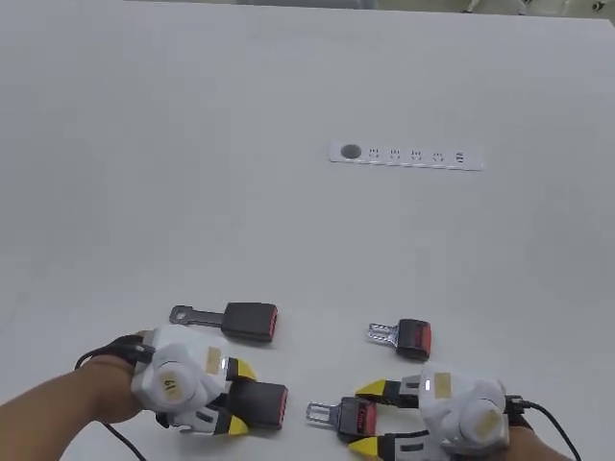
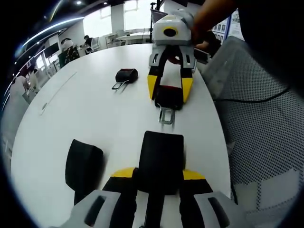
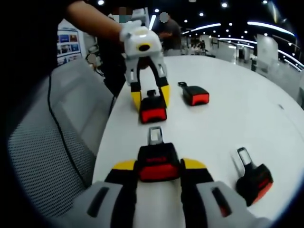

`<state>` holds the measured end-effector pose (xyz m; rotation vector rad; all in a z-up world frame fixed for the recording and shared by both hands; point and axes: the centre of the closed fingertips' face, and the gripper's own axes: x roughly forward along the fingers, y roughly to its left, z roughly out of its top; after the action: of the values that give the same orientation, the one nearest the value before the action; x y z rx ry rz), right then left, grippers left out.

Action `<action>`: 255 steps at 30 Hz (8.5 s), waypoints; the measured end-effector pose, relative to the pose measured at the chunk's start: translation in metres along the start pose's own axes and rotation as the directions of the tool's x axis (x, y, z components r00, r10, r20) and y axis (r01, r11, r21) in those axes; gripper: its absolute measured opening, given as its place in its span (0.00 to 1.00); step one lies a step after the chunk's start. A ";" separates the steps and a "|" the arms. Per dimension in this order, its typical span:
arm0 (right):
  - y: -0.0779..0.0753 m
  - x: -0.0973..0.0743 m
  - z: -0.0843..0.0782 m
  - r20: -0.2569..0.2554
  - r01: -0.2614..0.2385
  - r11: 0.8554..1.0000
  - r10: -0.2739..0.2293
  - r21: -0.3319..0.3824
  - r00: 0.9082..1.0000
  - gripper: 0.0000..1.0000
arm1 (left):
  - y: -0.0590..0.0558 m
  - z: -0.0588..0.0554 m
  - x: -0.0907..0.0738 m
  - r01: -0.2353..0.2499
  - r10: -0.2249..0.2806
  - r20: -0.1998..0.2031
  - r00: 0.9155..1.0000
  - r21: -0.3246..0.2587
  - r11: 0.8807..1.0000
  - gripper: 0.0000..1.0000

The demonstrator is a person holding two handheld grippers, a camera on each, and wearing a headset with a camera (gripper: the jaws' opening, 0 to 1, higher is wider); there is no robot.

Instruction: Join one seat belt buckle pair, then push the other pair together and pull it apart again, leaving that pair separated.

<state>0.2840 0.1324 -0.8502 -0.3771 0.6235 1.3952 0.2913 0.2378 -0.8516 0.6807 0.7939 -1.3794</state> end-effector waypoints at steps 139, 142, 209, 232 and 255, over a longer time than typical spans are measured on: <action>0.002 0.041 0.035 0.026 0.062 0.998 -0.061 -0.032 0.998 0.35 | 0.003 0.001 -0.001 0.018 -0.011 0.100 0.995 -0.063 0.998 0.36; 0.004 0.043 0.035 -0.033 0.053 0.994 -0.056 -0.096 0.998 0.37 | 0.002 0.002 0.000 0.007 -0.002 0.084 0.996 -0.055 0.998 0.37; -0.124 -0.066 -0.036 -0.115 0.199 0.974 -0.187 0.104 0.976 0.59 | 0.123 -0.007 -0.012 -0.147 0.147 0.000 0.989 -0.051 0.988 0.53; -0.130 -0.069 -0.038 -0.092 0.172 0.985 -0.169 0.030 0.981 0.37 | 0.114 -0.007 -0.010 -0.054 0.054 0.003 0.999 -0.034 0.998 0.37; -0.121 -0.049 -0.023 -0.076 0.152 0.988 -0.151 0.015 0.986 0.36 | 0.113 -0.006 -0.011 -0.056 0.056 -0.002 0.998 -0.049 0.997 0.36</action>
<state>0.3964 0.0617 -0.8522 -0.4521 0.6562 1.2332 0.4030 0.2587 -0.8507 0.6603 0.8014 -1.3050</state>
